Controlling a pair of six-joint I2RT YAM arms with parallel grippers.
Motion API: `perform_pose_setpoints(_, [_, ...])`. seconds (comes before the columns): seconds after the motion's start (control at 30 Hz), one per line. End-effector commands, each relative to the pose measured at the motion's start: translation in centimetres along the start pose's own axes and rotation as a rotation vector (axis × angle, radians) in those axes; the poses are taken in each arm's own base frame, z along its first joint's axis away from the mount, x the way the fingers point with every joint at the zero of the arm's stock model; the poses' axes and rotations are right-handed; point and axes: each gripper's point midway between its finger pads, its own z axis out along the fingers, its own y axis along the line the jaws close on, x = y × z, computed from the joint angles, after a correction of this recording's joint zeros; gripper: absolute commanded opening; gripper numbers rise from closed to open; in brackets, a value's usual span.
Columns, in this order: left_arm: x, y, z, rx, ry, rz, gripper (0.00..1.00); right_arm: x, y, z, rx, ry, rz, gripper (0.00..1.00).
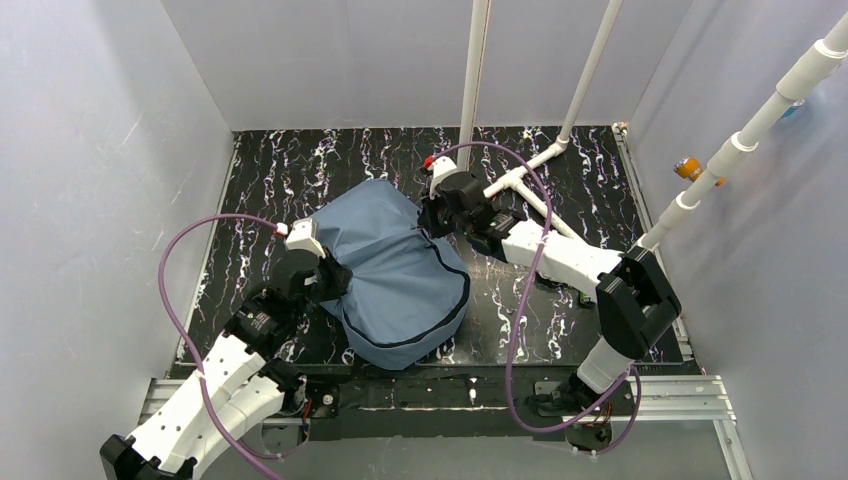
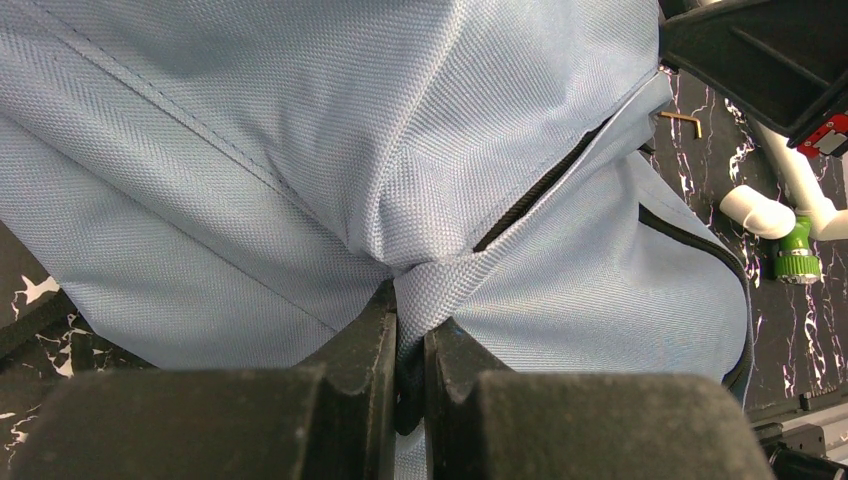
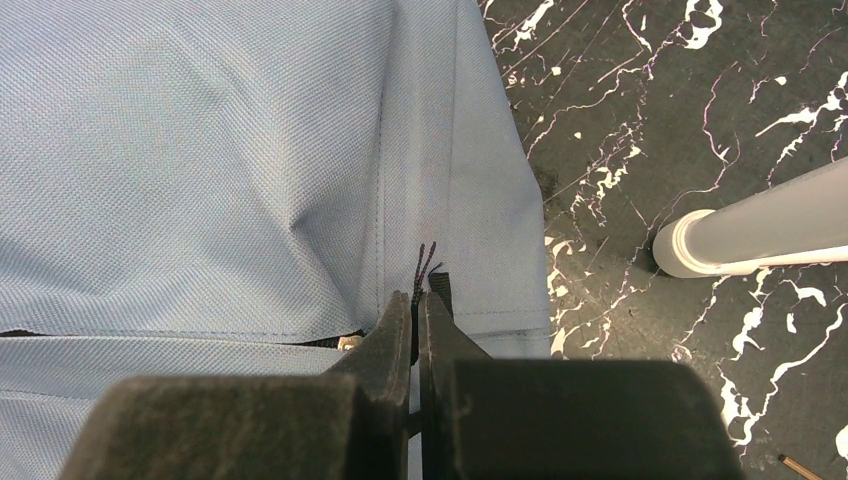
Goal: Pack the student bag
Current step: Zip the student bag at the center of the board.
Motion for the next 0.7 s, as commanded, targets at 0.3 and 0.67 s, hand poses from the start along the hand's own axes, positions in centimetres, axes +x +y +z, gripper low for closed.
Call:
perform_pose_setpoints(0.3, [1.1, 4.4, -1.4, -0.171, 0.016, 0.054, 0.0, 4.5, -12.1, -2.7, 0.471, 0.172, -0.147, 0.01])
perform_pose_setpoints(0.67, [-3.7, 0.6, -3.5, -0.069, -0.035, 0.087, 0.58, -4.1, -4.8, -6.1, 0.143, 0.06, -0.073, 0.76])
